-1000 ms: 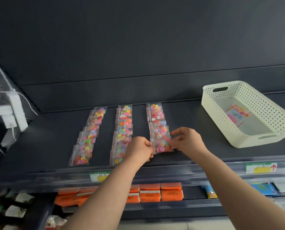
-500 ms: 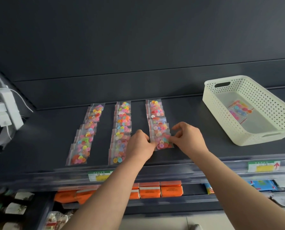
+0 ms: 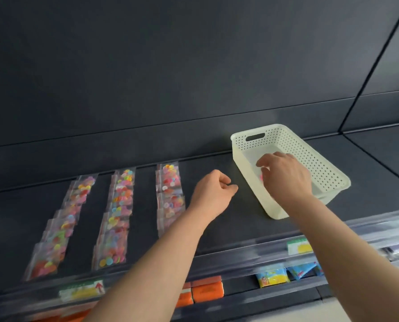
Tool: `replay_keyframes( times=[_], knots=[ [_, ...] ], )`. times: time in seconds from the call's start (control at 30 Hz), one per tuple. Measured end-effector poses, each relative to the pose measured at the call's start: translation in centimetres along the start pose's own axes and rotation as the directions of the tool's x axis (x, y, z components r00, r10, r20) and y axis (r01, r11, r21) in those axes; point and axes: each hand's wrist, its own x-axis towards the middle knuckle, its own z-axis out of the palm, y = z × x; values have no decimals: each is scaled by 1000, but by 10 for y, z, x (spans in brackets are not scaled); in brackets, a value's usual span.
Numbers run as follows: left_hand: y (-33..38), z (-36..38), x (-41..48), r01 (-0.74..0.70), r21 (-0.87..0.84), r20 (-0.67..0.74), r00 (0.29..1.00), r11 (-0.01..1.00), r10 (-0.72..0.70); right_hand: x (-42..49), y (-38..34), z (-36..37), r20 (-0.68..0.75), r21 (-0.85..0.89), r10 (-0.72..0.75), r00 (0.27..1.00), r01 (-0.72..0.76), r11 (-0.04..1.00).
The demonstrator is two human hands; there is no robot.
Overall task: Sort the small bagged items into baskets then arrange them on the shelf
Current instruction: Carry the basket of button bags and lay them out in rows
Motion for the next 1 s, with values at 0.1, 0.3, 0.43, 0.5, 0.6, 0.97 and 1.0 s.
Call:
replay_keyframes(
  times=[0.1, 0.3, 0.43, 0.5, 0.6, 0.97, 1.0],
  knots=[
    [20, 23, 10, 2, -52, 33, 999, 999, 0, 14, 37, 3, 145, -48, 86, 986, -79, 996],
    [38, 51, 26, 44, -99, 31, 999, 994, -41, 44, 70, 17, 282, -58, 10, 959, 7, 998],
    [43, 57, 32, 69, -101, 24, 997, 992, -67, 58, 63, 26, 394, -38, -237, 888, 273, 961],
    [46, 58, 33, 74, -97, 22, 997, 993, -72, 61, 62, 33, 452, -38, -307, 838, 362, 932],
    [48, 57, 34, 81, -94, 27, 997, 992, -79, 66, 66, 40, 453, -75, -302, 839, 373, 925],
    [41, 42, 28, 100, -227, 7, 995, 969, -101, 78, 53, 5, 154, 256, -7, 988, -34, 966],
    [40, 38, 27, 102, -270, -1, 994, 957, -106, 76, 46, -2, 192, 469, 39, 981, -127, 874]
  ],
)
